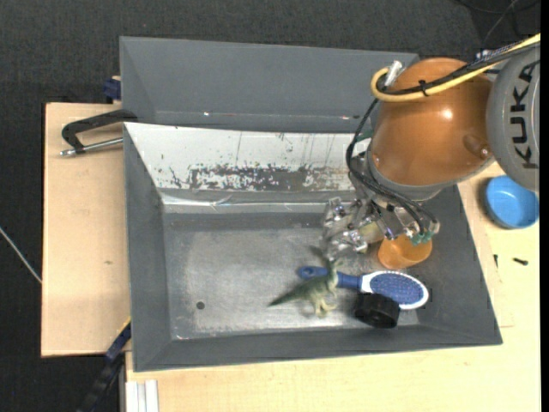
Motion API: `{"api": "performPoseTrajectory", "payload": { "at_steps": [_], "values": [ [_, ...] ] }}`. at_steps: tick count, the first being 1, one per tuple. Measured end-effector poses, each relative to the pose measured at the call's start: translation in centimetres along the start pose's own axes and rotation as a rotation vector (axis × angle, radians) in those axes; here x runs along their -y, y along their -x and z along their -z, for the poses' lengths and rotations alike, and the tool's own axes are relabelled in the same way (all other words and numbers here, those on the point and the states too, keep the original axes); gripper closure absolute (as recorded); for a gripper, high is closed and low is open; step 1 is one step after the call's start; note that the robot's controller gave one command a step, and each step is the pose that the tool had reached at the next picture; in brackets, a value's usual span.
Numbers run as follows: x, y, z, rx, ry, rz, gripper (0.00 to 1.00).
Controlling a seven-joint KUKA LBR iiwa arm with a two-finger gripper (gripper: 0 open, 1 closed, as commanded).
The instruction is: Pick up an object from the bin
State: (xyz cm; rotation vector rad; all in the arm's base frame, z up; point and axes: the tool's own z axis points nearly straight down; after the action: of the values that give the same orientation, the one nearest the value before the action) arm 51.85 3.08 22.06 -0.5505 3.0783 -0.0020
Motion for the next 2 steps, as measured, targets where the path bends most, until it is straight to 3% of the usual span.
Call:
{"api": "performPoseTrajectory", "payload": {
  "at_steps": [1,2],
  "values": [
    [-0.1,-0.1,-0.4,-0.009,0.004,-0.001,0.0],
    [1.5,-2.8,-14.3,-0.013,0.011,0.514,0.0]
  ]
}}
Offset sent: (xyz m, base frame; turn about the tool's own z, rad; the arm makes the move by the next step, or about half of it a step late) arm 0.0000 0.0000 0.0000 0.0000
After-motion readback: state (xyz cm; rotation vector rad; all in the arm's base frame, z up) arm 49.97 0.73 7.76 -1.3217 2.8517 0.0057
